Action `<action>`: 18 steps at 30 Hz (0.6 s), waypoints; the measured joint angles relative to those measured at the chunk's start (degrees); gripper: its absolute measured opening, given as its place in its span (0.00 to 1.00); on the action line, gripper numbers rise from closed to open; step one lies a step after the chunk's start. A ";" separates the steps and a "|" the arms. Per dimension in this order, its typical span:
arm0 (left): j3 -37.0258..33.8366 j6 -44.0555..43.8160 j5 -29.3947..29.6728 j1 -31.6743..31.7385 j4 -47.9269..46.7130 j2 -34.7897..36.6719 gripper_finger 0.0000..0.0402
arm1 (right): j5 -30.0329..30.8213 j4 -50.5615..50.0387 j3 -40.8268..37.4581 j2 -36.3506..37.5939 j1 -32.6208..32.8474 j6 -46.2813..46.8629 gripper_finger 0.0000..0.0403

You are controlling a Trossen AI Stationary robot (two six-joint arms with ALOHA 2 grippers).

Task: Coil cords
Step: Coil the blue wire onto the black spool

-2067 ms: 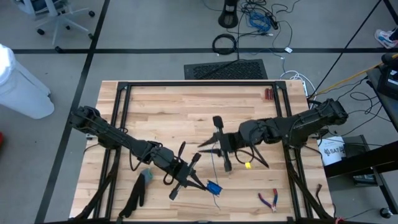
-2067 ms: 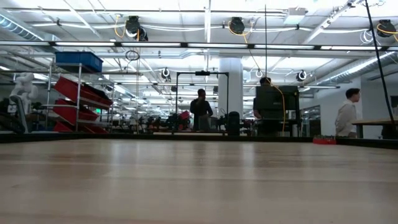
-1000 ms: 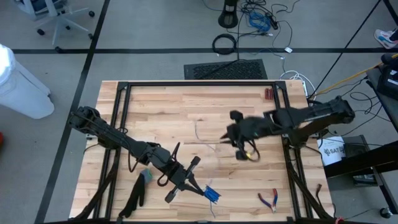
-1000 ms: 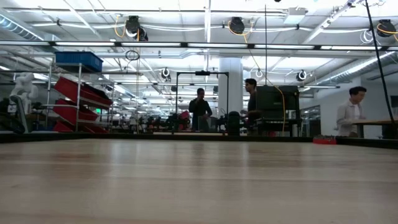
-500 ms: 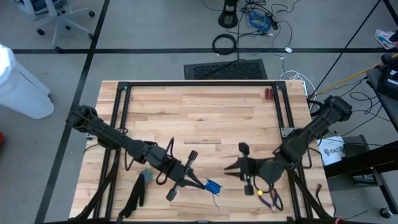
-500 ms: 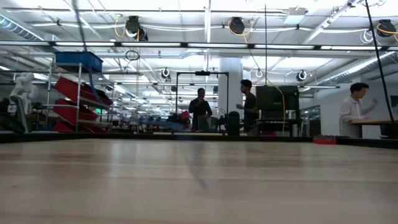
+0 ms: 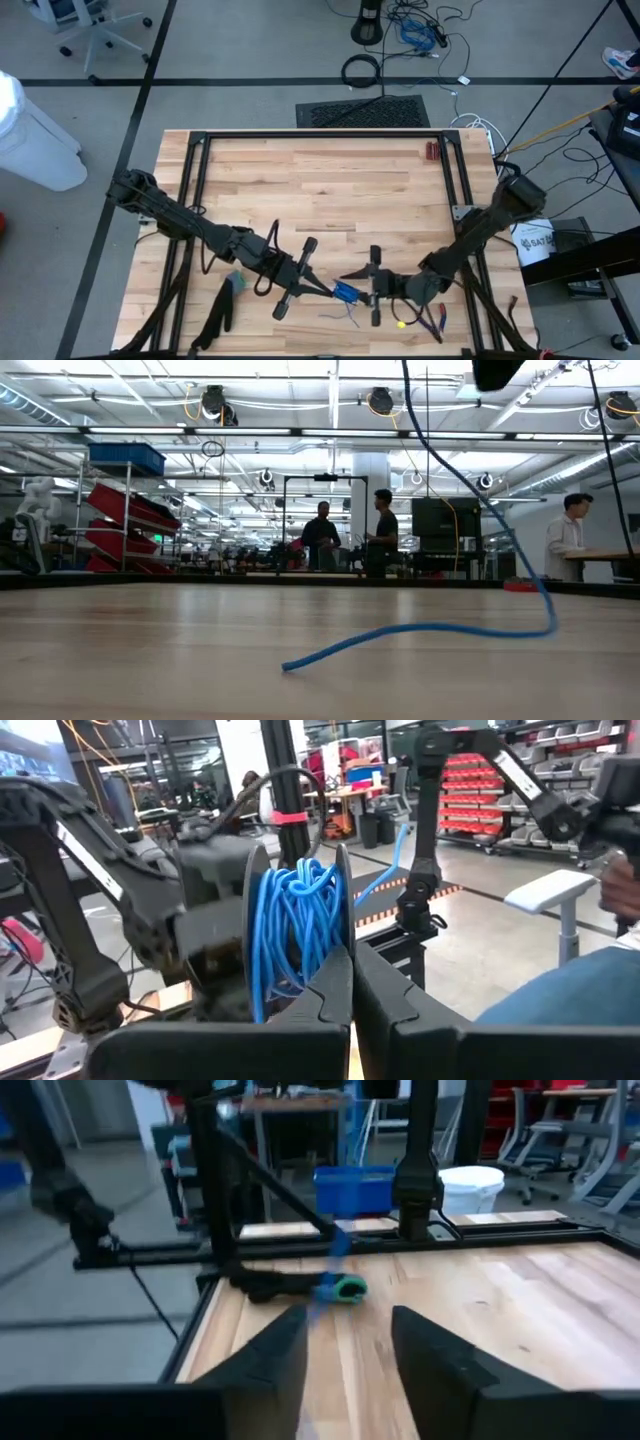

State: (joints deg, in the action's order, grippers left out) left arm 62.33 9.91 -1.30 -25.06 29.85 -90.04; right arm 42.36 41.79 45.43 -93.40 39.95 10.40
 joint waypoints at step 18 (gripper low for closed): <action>0.00 0.00 0.56 -0.04 0.77 0.00 0.00 | 0.90 4.38 0.00 -12.37 -0.32 4.82 0.38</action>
State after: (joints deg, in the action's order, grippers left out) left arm 62.33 9.91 -0.74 -25.10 30.62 -90.04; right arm 43.26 46.17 45.43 -105.78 39.64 15.22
